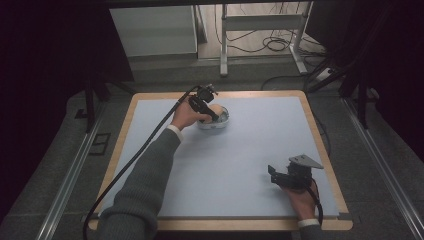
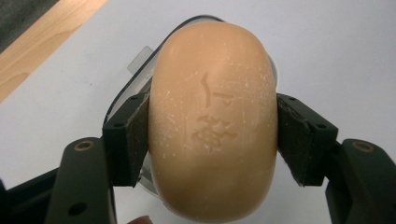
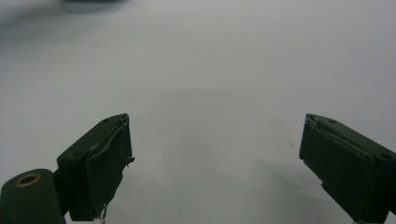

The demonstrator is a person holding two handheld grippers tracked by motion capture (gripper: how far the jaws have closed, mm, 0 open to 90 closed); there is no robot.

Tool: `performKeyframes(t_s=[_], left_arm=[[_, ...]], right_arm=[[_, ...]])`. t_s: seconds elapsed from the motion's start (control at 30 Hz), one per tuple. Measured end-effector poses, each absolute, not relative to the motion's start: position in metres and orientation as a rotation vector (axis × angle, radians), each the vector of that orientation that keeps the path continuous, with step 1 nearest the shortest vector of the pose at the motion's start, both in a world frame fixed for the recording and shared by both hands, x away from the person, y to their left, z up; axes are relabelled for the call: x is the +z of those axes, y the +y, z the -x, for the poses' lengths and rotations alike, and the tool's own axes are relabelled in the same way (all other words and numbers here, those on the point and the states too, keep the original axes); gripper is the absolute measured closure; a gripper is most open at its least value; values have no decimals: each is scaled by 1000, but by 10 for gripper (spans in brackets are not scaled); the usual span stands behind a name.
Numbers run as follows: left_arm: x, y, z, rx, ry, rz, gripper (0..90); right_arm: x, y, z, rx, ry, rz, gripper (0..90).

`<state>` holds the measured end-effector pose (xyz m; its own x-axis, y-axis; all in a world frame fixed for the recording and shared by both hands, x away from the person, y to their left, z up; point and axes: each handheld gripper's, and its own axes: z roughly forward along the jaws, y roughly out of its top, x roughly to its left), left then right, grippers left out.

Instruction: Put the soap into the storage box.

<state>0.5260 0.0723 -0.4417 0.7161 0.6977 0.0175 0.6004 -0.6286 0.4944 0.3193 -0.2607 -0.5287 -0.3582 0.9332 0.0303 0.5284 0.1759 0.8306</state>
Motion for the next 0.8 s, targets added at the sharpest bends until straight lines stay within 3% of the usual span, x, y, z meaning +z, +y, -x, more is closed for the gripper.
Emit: performKeyframes(t_s=[0.8], left_arm=[[-463,67,-534,244,1015,-2447,326]], right_arm=[[-529,-261,-319,1072,1962,-1372,94]])
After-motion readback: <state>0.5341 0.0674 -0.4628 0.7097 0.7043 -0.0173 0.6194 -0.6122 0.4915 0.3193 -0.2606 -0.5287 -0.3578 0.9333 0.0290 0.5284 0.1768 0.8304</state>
